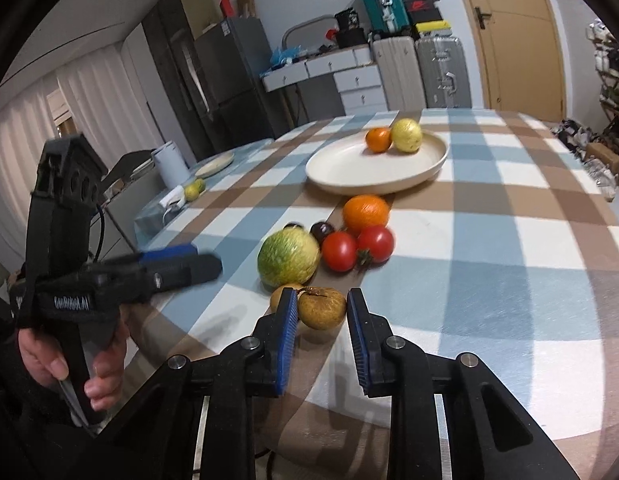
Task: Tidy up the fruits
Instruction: 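Grasp a brown kiwi with the right gripper while the left grasps another kiwi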
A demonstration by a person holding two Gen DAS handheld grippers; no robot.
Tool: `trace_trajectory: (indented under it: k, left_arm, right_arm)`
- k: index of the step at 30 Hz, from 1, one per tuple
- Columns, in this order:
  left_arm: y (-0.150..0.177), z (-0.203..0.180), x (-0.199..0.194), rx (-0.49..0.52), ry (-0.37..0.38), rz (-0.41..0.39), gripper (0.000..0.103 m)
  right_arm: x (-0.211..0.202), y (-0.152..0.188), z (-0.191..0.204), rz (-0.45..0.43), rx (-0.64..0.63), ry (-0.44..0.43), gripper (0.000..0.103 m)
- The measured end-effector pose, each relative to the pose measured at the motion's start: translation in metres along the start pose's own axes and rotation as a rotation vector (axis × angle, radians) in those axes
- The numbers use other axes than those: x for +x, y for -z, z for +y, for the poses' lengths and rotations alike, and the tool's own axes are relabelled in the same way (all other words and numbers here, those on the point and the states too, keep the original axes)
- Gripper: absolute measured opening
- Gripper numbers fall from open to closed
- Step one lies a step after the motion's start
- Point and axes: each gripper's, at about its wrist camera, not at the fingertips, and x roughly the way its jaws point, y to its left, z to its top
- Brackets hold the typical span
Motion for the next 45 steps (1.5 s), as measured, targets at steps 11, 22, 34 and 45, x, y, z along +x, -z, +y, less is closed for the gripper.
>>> trace_trajectory:
  k: [11,22,34,45]
  left_arm:
    - [0.007,-0.025,0.038,0.023,-0.05,0.113,0.101]
    - [0.001,-0.025,0.045,-0.043,-0.023,0.142,0.062]
    - [0.003,-0.027,0.049,-0.069,0.041,0.167,0.023]
    - [-0.007,-0.036,0.007,-0.028,0.148,0.05,0.023]
  right_arm:
    - [-0.033,-0.015,-0.017,-0.078,0.022,0.054,0.026]
    - [-0.037,-0.009,-0.024,-0.092,0.046,-0.002,0.026]
    - [-0.037,-0.004,-0.028,-0.1,0.058,-0.004,0.026]
    - [-0.035,-0.01,-0.027,-0.11,0.076,-0.008,0.026]
